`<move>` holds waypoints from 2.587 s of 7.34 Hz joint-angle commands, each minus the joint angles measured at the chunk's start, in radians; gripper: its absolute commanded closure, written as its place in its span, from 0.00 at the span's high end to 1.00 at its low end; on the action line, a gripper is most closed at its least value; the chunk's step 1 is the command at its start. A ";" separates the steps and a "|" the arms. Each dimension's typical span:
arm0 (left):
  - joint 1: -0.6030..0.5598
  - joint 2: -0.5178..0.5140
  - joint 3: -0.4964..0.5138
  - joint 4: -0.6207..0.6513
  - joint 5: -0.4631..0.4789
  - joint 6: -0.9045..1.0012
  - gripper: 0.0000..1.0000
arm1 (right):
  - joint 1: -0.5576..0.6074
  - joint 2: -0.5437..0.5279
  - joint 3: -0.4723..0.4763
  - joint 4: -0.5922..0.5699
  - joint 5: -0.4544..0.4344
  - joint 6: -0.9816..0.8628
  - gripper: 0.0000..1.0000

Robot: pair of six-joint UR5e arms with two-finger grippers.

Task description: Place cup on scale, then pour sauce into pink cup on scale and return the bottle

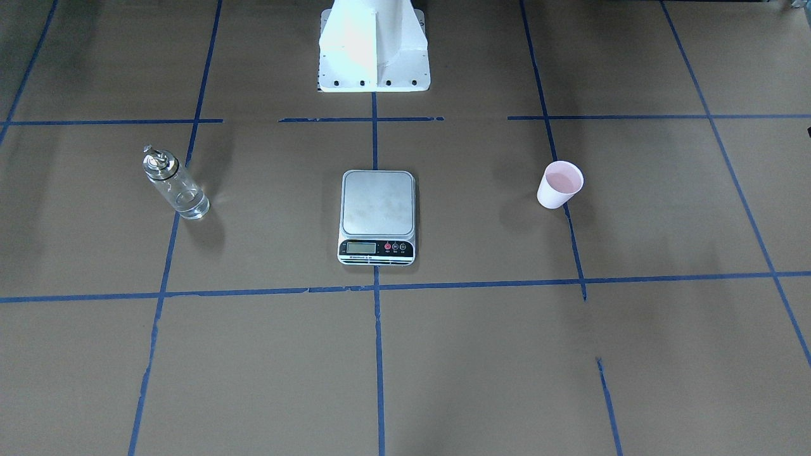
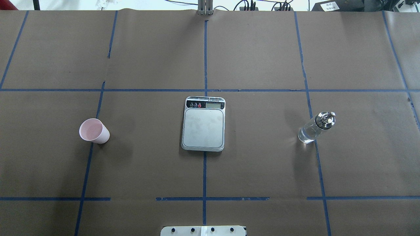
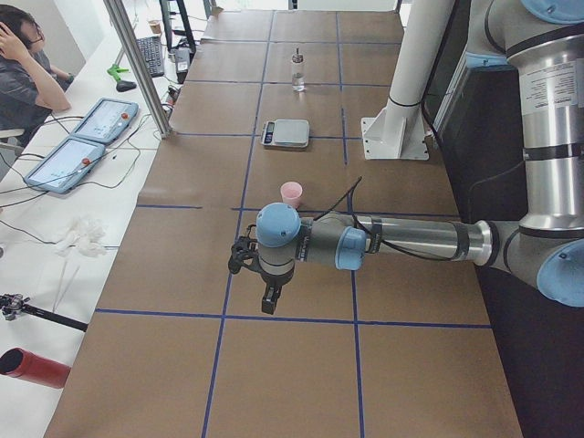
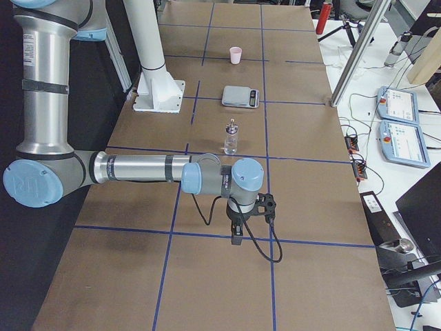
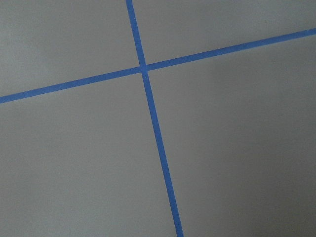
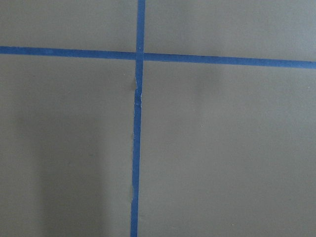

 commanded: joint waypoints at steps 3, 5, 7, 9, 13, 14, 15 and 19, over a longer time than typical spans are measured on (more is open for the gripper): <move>0.000 0.009 0.005 -0.086 -0.007 0.004 1.00 | -0.008 -0.001 0.012 0.070 0.003 -0.001 1.00; 0.006 -0.001 -0.003 -0.098 0.000 0.002 1.00 | -0.049 0.009 0.012 0.182 0.000 0.013 1.00; 0.014 -0.007 -0.006 -0.272 -0.014 0.004 1.00 | -0.074 0.032 0.006 0.404 -0.002 0.014 1.00; 0.017 -0.077 0.009 -0.509 -0.012 -0.006 1.00 | -0.074 0.055 -0.002 0.500 0.011 0.030 1.00; 0.023 -0.208 0.085 -0.590 -0.087 -0.049 1.00 | -0.074 0.059 -0.009 0.508 0.126 0.131 1.00; 0.086 -0.209 0.073 -0.612 -0.089 -0.115 1.00 | -0.076 0.065 0.001 0.508 0.127 0.139 1.00; 0.144 -0.211 0.062 -0.623 -0.080 -0.336 1.00 | -0.080 0.065 -0.005 0.509 0.127 0.139 1.00; 0.590 -0.070 -0.205 -0.627 0.398 -0.903 1.00 | -0.080 0.058 -0.002 0.509 0.124 0.143 1.00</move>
